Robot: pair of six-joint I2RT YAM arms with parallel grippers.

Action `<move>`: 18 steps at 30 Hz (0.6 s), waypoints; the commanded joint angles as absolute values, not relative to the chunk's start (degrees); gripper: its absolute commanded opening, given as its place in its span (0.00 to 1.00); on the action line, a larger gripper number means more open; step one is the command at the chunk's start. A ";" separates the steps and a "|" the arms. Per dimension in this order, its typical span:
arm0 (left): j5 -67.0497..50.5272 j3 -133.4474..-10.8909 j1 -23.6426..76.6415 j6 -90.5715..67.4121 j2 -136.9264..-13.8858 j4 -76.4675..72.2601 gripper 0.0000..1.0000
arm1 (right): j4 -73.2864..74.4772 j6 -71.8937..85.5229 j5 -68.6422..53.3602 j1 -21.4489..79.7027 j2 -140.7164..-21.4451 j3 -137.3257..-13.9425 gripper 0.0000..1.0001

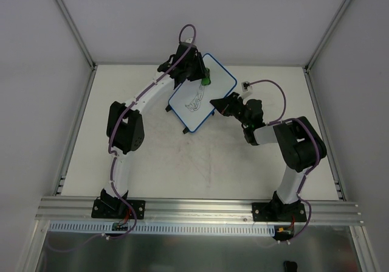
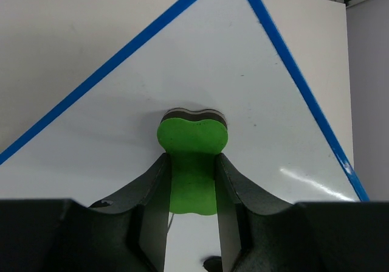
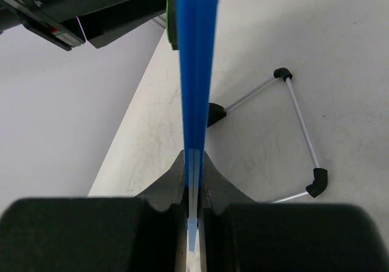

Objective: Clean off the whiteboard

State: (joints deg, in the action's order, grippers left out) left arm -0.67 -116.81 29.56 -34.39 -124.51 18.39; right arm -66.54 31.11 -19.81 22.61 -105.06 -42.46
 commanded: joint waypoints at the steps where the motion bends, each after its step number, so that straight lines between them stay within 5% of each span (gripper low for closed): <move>1: -3.25 -113.21 26.11 -37.26 -125.42 19.42 0.00 | -67.59 27.95 -24.96 24.43 -103.45 -43.77 0.00; 18: -4.40 -113.38 31.19 -34.90 -124.11 19.25 0.00 | -67.68 27.77 -25.31 24.43 -103.62 -44.03 0.00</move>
